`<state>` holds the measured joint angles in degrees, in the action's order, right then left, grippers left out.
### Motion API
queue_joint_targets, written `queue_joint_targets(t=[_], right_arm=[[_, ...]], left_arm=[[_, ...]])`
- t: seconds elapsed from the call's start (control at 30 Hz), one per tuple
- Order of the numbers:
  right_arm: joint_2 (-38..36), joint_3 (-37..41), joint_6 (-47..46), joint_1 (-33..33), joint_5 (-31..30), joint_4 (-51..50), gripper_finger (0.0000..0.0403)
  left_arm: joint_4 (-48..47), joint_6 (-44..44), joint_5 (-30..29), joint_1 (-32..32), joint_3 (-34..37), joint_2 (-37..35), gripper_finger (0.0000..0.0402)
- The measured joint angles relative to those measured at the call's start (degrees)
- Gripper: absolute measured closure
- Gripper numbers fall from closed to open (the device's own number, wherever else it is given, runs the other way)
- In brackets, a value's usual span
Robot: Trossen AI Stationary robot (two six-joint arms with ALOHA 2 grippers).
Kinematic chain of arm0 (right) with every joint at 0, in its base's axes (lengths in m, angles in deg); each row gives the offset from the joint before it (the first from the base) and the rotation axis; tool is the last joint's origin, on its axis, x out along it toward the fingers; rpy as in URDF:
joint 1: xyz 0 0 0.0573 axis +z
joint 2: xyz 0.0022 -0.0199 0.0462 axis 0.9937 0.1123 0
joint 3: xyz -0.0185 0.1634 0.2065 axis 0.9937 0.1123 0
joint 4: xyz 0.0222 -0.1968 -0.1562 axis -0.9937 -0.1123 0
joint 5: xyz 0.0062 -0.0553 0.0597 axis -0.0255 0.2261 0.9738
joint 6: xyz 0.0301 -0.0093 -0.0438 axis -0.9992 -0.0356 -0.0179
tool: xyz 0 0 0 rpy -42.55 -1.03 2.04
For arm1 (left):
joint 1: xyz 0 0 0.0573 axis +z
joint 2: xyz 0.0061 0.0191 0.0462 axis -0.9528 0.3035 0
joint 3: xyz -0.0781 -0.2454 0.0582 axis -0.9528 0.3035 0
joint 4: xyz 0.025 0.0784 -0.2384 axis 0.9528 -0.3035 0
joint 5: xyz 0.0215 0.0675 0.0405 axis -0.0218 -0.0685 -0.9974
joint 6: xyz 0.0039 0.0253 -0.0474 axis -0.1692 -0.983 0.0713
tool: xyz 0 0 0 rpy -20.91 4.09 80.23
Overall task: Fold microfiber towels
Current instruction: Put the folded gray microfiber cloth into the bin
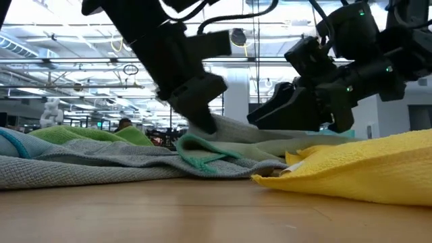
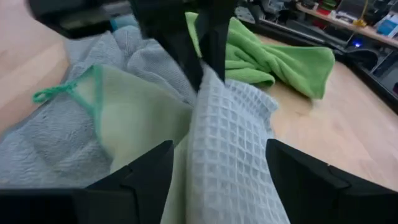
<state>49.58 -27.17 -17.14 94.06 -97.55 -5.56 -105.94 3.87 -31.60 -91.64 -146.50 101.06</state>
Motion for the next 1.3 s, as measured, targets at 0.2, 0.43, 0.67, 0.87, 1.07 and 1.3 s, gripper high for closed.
queue_joint_targets(t=[0.2, 0.43, 0.67, 0.87, 1.07, 1.3], right_arm=[[4.05, -3.22, 0.85, 0.00, -0.10, -3.06, 0.0137], [7.24, -6.48, 1.46, 0.02, -4.47, -5.85, 0.0184], [7.20, -6.44, 2.50, -0.02, -4.52, -5.08, 0.0313], [6.82, -6.44, 1.99, -0.04, -4.42, -5.46, 0.0386], [3.34, -6.42, 1.49, -0.09, -4.42, -7.97, 0.0364], [-2.02, -6.38, 3.30, -0.07, -4.39, -12.56, 0.0385]], left_arm=[[0.02, -0.29, 1.26, 0.15, -0.02, -0.40, 0.0387], [1.13, -0.79, 1.72, 0.17, -0.02, -0.40, 0.0383], [1.19, -0.90, 1.98, -0.28, -0.02, -0.40, 0.0383], [1.30, 0.30, 2.05, -0.26, -0.02, -0.40, 0.0372], [1.43, 6.64, 2.24, -0.31, -0.02, -0.40, 0.0315], [0.88, 11.40, 3.86, -2.19, -0.02, -2.69, 0.0252]])
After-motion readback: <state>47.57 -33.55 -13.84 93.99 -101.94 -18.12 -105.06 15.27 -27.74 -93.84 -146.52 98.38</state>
